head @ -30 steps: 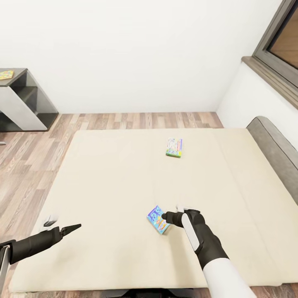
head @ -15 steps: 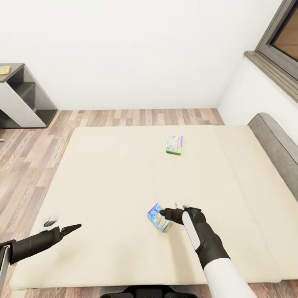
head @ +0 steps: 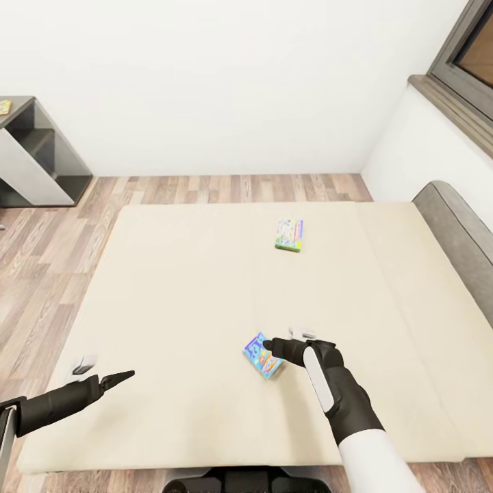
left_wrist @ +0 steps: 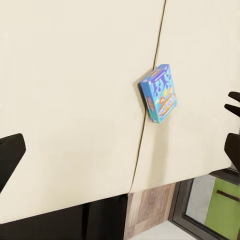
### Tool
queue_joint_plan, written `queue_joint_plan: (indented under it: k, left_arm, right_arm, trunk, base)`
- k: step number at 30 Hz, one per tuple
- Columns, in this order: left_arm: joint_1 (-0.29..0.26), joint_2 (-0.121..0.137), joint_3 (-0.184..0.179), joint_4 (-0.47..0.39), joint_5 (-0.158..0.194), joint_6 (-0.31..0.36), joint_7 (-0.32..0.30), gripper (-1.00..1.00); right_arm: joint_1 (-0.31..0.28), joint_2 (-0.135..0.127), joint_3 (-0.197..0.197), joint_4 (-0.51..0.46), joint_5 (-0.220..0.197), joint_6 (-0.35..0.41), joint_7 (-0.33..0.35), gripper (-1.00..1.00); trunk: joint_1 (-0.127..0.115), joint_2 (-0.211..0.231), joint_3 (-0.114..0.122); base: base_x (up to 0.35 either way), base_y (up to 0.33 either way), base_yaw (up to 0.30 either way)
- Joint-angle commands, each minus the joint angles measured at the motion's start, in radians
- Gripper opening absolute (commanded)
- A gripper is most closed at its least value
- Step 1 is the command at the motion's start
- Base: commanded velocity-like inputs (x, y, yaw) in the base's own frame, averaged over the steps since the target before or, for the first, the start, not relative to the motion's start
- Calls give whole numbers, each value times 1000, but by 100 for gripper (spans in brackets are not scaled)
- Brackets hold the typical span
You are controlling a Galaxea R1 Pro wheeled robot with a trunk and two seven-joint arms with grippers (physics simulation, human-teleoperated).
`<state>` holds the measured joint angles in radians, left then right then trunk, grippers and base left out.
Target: Put all the toys in the child's room - the three board games (two on the bed and one on the table), the two jigsaw puzzles on the table, and the tennis ball on the table - inside the toy box on the table in the child's room.
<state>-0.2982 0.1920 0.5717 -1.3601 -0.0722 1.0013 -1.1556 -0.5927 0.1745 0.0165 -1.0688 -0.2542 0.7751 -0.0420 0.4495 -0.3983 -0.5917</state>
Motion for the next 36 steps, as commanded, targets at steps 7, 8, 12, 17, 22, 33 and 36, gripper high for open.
queue_joint_plan:
  k: [7, 8, 12, 17, 22, 33, 36]
  left_arm:
    - [-1, 0, 1, -1, -8, 8, -9, 100]
    - [-1, 0, 1, -1, -8, 8, -9, 100]
    - [-1, 0, 2, -1, -8, 7, -9, 100]
    - [-1, 0, 3, -1, -8, 6, -9, 100]
    - [-1, 0, 2, -1, -8, 6, -9, 100]
    - [-1, 0, 4, -1, -8, 6, -14, 100]
    - [-1, 0, 4, -1, -8, 6, -14, 100]
  right_arm:
    - [0, 0, -1, -5, -5, 4, -3, 100]
    - [0, 0, -1, -5, -5, 4, -3, 100]
    - [0, 0, -1, -5, -5, 4, -3, 100]
    - [1, 0, -1, -5, -5, 4, -2, 100]
    - [1, 0, -1, -6, -5, 4, -3, 100]
    - [4, 0, 1, -5, -5, -13, -5, 100]
    - [5, 0, 2, -4, -5, -22, -5, 100]
  trunk:
    - [0, -2, -13]
    - [0, -2, -14]
    - [0, -2, -21]
    - [0, -2, -29]
    - [0, -2, -37]
    - [0, -2, -42]
    - [0, -2, -42]
  base:
    - [0, 0, 0]
    - [0, 0, 0]
    - [0, 0, 0]
    - [0, 0, 0]
    - [0, 0, 0]
    - [0, 0, 0]
    - [0, 0, 0]
